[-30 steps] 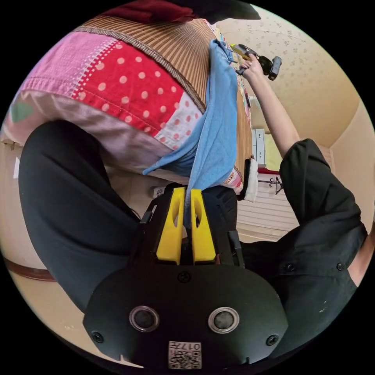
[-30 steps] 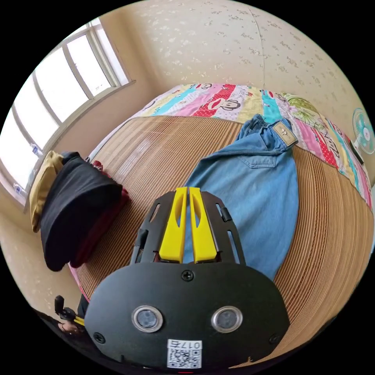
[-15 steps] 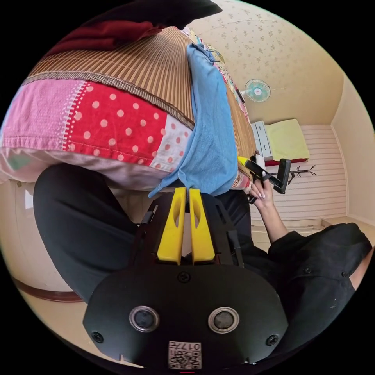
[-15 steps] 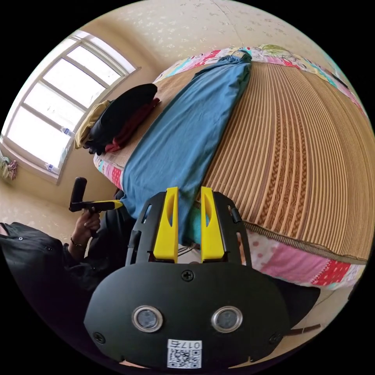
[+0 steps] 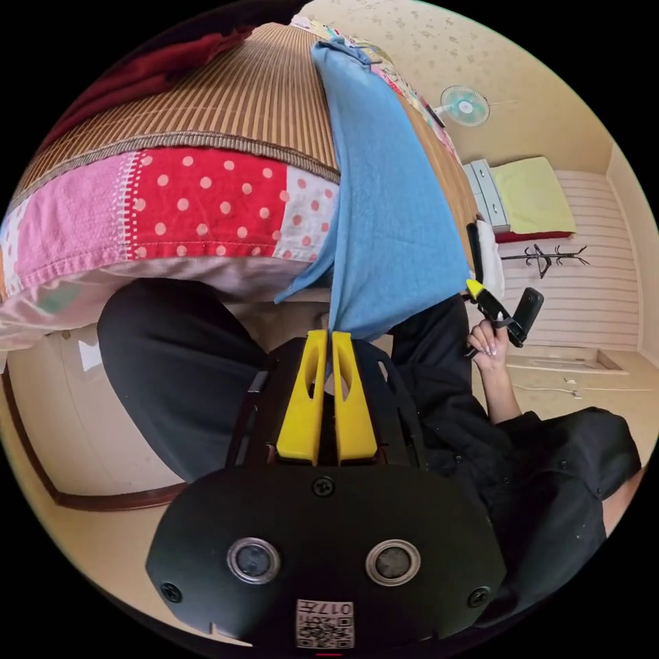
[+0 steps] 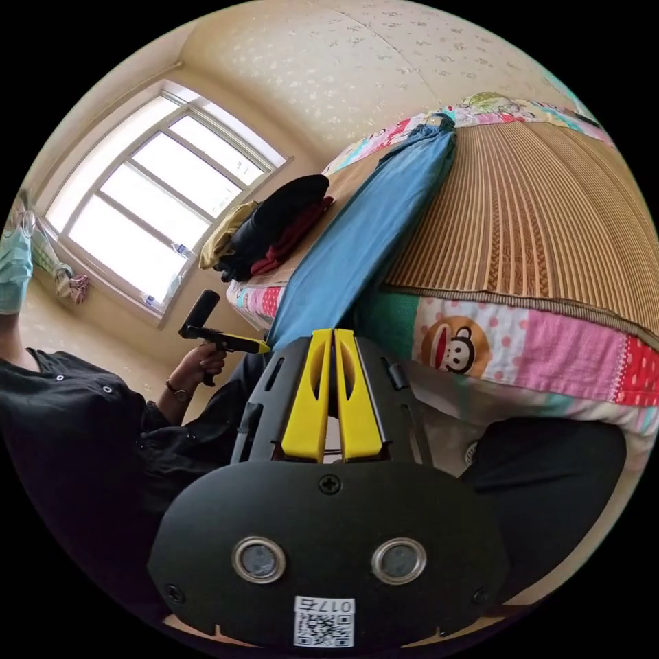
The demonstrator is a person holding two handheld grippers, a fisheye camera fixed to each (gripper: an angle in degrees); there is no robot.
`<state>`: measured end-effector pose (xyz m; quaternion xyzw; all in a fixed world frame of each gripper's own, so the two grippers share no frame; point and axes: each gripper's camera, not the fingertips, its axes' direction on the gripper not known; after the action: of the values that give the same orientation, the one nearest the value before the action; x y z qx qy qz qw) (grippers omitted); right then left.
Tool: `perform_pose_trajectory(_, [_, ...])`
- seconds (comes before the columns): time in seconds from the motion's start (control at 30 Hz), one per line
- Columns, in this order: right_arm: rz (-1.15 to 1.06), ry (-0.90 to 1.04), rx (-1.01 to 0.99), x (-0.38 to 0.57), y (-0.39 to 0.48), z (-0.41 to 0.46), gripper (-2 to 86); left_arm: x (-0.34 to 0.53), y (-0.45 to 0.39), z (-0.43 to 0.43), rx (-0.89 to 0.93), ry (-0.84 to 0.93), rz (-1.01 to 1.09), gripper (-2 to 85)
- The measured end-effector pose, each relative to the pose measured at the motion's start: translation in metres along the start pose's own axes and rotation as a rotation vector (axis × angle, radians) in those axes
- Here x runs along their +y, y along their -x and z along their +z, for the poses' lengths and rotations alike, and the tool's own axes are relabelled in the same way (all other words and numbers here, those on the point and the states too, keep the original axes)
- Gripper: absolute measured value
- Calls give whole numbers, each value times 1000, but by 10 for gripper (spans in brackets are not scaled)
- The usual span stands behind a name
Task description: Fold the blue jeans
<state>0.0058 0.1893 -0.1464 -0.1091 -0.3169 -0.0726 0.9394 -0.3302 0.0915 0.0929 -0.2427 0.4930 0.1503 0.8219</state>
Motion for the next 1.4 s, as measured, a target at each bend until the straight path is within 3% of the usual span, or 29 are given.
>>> perform_pose_trajectory(0.07, [74, 162, 52, 6, -20, 21, 17, -6, 2, 21, -31, 64, -19, -2])
perform_pose_trajectory(0.17, [78, 171, 100, 5, -20, 20, 34, -6, -1, 37, -127, 106, -57, 20])
perform_pose_trajectory(0.33, [73, 75, 161, -21, -21, 3, 91, 2, -22, -10, -35, -254, 11, 97])
perform_pose_trajectory(0.47, [56, 51, 144, -50, -22, 11, 90, -13, -37, -21, -39, -399, 73, 100])
perform_pose_trajectory(0.6, [83, 86, 227, -58, -20, 20, 60, -29, -49, 5, -160, -378, 46, 89])
perform_pose_trajectory(0.77, [-1, 200, 254, -39, -2, 20, 17, -8, -67, 39, -265, -298, 100, 11])
perform_pose_trajectory(0.83, [14, 321, 260, -33, 0, 28, 15, -3, -73, 64, -340, -157, 110, 5])
perform_pose_trajectory(0.93, [104, 547, 236, -21, -7, 48, 18, -2, -63, 98, -310, 62, 71, 5])
perform_pose_trajectory(1.0, [130, 605, 229, -17, -8, 50, 24, 4, -59, 101, -309, 85, 52, 8])
perform_pose_trajectory(1.13, [151, 390, 156, -33, -5, 9, 65, 20, -59, 51, -225, -162, 49, 76])
perform_pose_trajectory(1.3, [172, 131, 146, -61, -19, -26, 88, 10, -54, 14, -117, -426, 74, 93])
perform_pose_trajectory(1.4, [199, 149, 108, -72, -24, -15, 75, -13, -57, 29, -107, -397, 118, 98])
